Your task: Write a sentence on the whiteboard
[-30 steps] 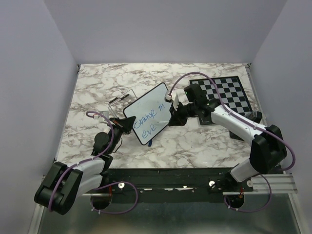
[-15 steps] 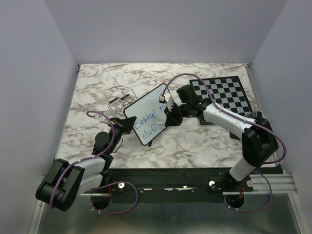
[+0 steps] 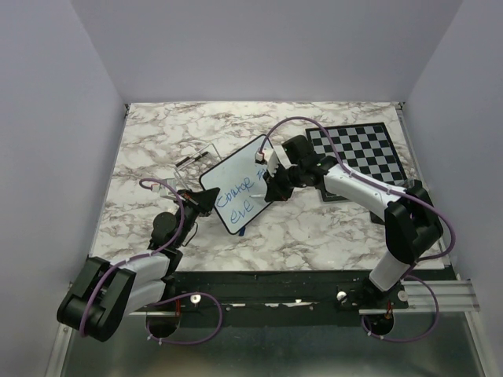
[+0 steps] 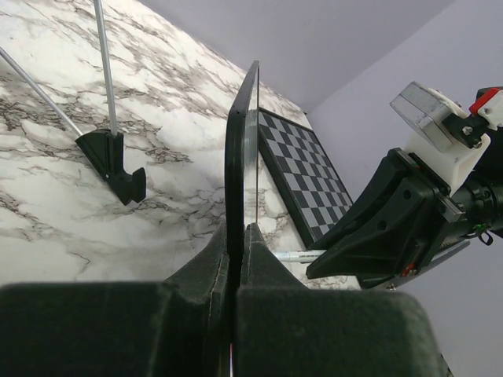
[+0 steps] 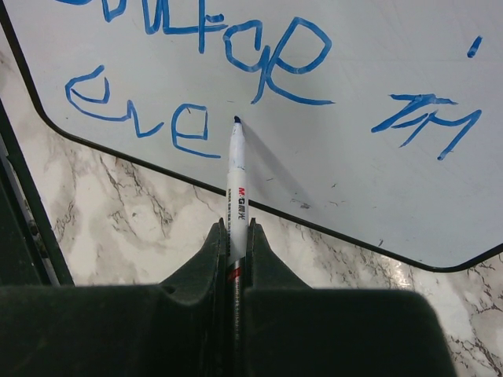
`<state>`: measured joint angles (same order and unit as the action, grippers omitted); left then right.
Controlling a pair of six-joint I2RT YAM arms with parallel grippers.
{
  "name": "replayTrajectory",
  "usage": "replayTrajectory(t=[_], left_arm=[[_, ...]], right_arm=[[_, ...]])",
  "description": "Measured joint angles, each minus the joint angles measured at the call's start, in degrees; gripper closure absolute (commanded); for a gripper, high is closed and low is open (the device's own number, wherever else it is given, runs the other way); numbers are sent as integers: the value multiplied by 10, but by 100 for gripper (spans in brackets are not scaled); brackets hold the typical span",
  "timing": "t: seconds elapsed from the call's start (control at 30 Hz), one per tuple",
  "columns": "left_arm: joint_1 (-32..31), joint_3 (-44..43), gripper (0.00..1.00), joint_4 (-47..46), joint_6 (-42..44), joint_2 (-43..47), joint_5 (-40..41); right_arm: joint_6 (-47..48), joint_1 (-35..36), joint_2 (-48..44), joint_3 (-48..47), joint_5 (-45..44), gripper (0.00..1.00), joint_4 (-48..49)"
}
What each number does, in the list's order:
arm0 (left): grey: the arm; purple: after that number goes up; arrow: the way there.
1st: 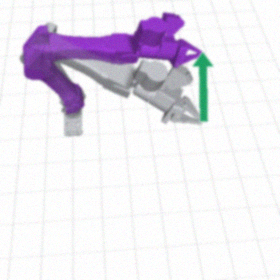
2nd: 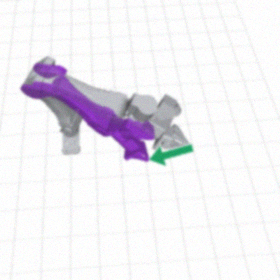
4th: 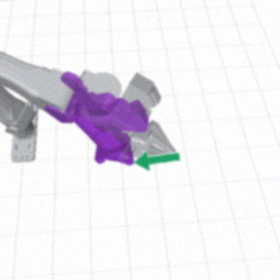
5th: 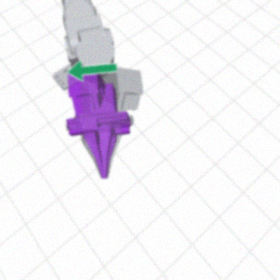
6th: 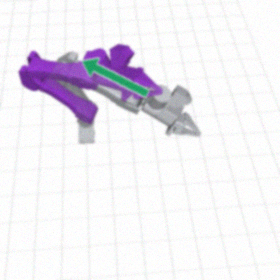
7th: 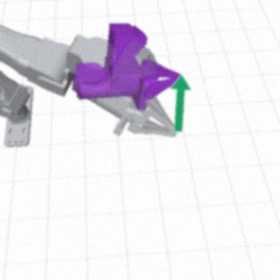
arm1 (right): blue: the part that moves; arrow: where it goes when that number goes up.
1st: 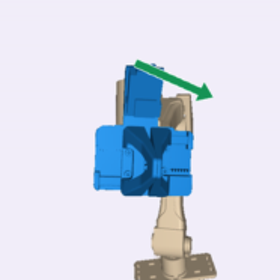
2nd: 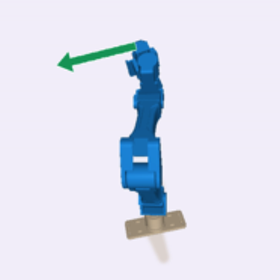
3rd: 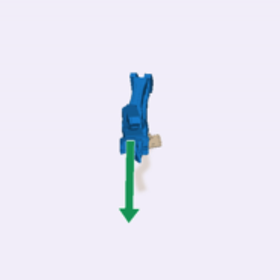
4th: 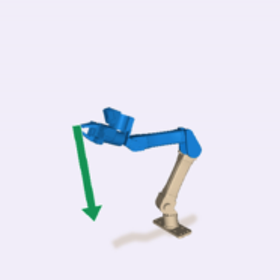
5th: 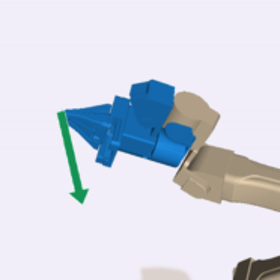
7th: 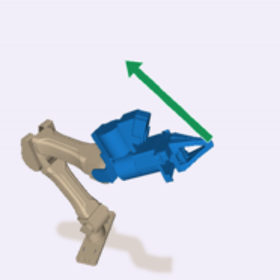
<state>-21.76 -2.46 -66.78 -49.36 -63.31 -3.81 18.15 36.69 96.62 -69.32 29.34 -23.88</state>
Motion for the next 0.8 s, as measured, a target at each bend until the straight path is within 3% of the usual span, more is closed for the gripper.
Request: replayTrajectory(t=[0.8], left_arm=[[0, 0, 100, 13, 1, 10, 1]], right_arm=[[20, 0, 0, 17, 2, 100, -30]])
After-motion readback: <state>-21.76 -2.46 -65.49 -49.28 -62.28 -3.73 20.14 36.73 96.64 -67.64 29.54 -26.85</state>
